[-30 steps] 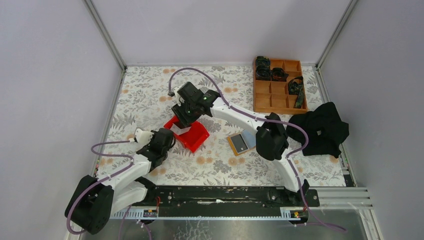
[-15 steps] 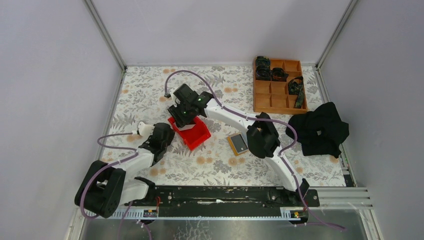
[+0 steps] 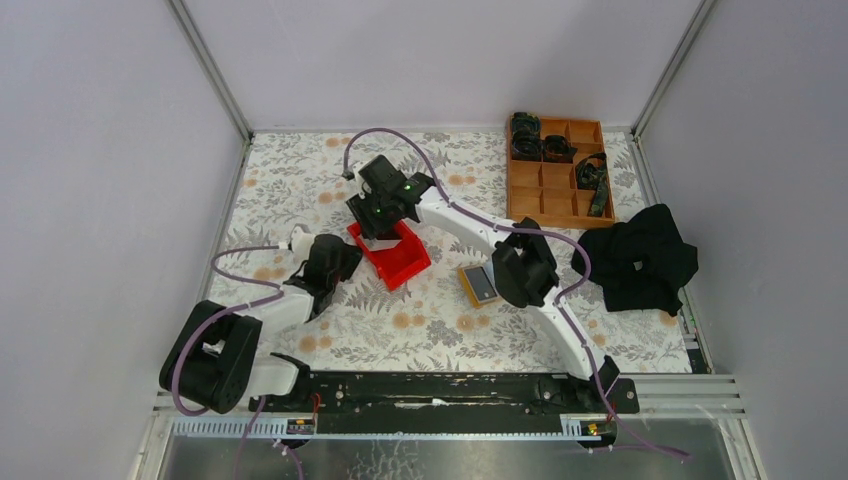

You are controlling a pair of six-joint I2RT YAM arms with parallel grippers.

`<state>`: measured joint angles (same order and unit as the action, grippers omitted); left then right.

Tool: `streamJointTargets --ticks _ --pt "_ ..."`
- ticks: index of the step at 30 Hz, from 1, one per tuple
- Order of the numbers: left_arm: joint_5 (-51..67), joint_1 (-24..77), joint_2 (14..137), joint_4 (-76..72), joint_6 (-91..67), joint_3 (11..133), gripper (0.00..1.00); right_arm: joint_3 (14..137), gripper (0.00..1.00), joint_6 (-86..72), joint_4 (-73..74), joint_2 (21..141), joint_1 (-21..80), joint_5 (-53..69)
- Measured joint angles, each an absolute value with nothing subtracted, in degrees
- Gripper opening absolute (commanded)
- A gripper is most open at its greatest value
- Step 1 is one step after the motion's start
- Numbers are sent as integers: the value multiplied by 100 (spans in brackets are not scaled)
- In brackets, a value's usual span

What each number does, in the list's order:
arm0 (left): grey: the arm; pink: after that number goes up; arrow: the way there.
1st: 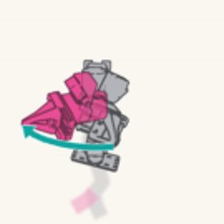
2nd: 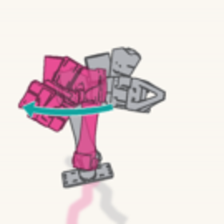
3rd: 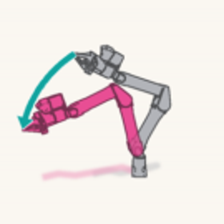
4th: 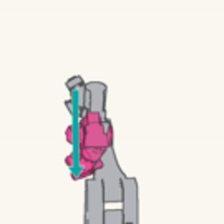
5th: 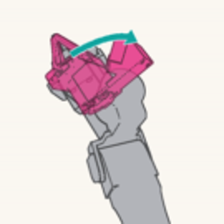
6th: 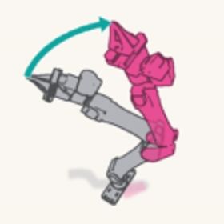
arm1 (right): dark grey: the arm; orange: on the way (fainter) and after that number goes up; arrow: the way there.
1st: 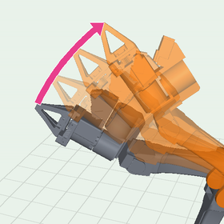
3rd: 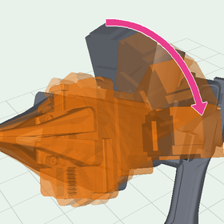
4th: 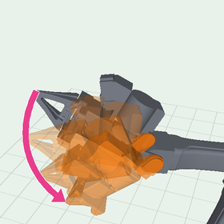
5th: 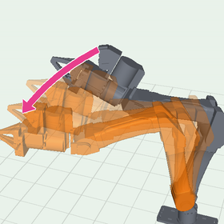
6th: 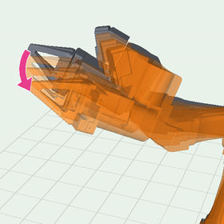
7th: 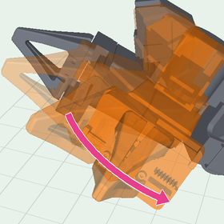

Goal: Put the credit cards into the card holder
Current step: Move the storage box to the center of the board.

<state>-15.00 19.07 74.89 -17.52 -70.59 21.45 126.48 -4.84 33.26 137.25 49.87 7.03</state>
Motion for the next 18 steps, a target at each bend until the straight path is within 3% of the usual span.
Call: streamJointTargets --ticks 18 --pt "-1503 1879 6890 -1393 -6947 2165 38 12615 51 -631 3214 13937 4803 867"
